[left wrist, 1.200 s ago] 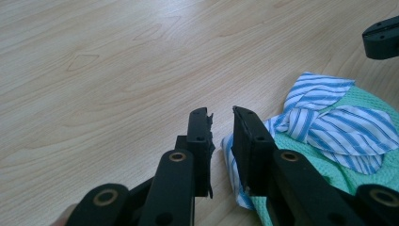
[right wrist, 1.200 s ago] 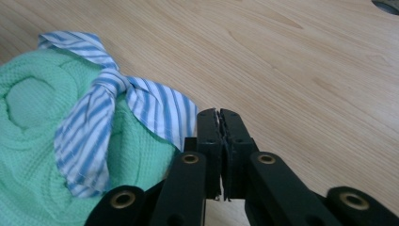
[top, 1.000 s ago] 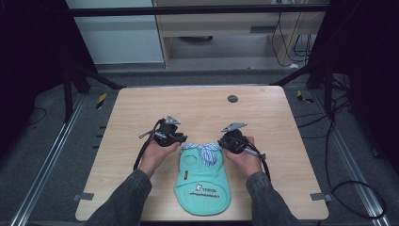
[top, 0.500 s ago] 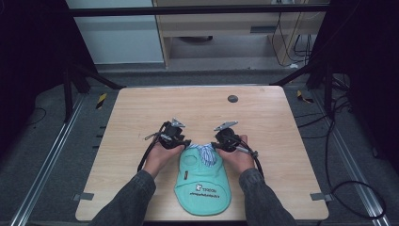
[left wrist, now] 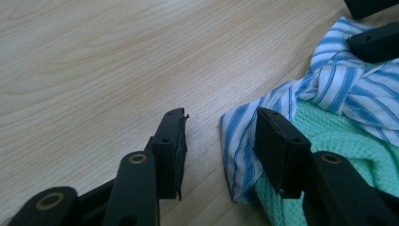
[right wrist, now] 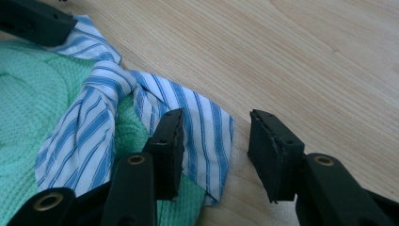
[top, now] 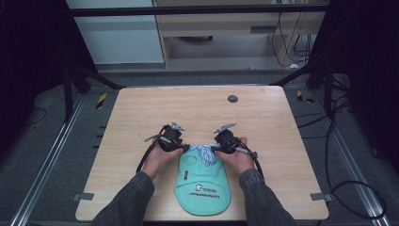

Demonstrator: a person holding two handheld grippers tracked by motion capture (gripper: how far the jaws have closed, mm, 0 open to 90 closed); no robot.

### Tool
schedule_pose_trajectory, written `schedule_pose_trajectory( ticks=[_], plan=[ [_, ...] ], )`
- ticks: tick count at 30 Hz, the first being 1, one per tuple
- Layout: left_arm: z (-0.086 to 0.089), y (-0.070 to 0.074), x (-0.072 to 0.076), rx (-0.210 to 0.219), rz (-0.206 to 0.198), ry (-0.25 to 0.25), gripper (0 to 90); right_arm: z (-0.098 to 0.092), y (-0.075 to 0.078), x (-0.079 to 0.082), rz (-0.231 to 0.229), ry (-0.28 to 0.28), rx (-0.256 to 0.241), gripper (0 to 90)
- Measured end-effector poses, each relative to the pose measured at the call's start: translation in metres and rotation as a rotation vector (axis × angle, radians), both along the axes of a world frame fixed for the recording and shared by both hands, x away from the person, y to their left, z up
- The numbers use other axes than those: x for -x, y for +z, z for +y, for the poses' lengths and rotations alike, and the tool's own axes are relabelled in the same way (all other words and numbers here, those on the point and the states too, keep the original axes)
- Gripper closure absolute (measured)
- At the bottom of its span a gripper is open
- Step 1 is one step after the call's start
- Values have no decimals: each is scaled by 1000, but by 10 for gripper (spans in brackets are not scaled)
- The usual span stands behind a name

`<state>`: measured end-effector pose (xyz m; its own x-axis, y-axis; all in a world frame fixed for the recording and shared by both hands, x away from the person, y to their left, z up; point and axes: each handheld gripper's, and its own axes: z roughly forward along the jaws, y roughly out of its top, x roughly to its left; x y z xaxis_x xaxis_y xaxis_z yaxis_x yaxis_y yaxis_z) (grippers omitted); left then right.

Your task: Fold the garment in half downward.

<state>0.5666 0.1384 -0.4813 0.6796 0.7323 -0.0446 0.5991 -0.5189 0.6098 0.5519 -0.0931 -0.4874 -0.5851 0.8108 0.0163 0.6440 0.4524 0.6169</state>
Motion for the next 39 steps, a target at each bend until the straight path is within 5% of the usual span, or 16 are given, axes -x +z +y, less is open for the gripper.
schedule_pose_trajectory(
  ticks=[8, 13, 22, 30, 34, 39],
  plan=[
    [-1, -3, 1, -6, 10, -10, 512, 0, 0, 0, 22, -9, -17, 595],
    [-3, -2, 5, 3, 27, -78, 696, 4, 2, 2, 40, 21, -17, 735],
    [-5, -3, 8, 6, 30, -109, 826, 9, 3, 6, 32, 45, 6, 826],
    [-5, -2, 11, -11, 5, -121, 865, 10, 4, 7, 7, 61, 26, 837],
    [-4, 2, 11, -23, -8, -124, 873, 5, 10, 8, -3, 55, -13, 841],
    [-2, 25, 11, -2, -61, -131, 873, 0, 29, 12, -56, 80, -30, 840]
  ],
)
